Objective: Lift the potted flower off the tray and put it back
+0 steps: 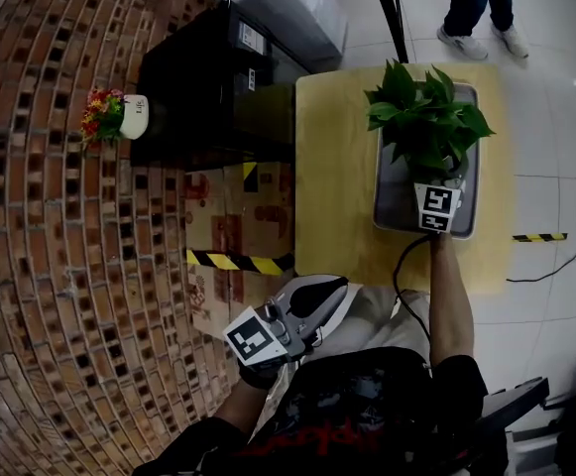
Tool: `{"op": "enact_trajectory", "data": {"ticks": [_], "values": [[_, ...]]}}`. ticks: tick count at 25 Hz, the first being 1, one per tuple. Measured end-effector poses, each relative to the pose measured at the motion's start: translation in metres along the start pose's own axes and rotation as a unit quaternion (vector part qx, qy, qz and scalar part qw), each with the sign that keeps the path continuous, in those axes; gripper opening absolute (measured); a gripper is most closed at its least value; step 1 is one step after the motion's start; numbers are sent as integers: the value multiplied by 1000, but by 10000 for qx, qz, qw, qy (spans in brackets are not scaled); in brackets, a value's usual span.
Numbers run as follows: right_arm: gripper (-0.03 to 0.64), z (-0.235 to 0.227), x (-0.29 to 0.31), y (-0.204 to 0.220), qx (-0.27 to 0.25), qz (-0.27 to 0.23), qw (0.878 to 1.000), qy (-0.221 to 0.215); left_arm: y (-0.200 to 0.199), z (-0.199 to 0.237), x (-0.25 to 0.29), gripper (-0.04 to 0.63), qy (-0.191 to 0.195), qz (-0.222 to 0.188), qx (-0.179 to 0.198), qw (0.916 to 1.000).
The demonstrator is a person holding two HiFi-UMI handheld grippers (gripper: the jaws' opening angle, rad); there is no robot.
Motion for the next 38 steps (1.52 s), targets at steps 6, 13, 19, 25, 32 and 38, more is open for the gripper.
{"op": "enact_trajectory", "data": {"ticks": [6, 13, 19, 25, 32, 38], "values": [[499, 1, -52, -86, -4, -695, 9976, 67, -22, -2, -2, 0, 77, -393, 157, 9991], [500, 2, -119, -196, -71, -1298, 9915, 58, -65, -17, 4, 0, 214, -828, 635, 9943], [501, 14, -165, -233, -184, -1333, 9909, -4, -97, -35, 2, 0, 543, -1604, 776, 9825], [502, 16, -179, -265, -359, -1560, 9871, -35, -105, -29, 2, 0, 458, -1829, 622, 9801], [502, 19, -181, -271, -317, -1638, 9860, -79, -110, -30, 2, 0, 309, -2031, 1091, 9726], [502, 21, -170, -256, -292, -1543, 9874, -170, -100, -10, -5, 0, -97, -2005, 567, 9780]]}}
Point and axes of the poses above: the fingertips, and each gripper's own axes: x forward along the fingers, z to its left, y out of its underside, the point moved 5 cm from there along -x, backward along the fingers, and after that the axes turned 1 degree about x, right-handed, at the moved point
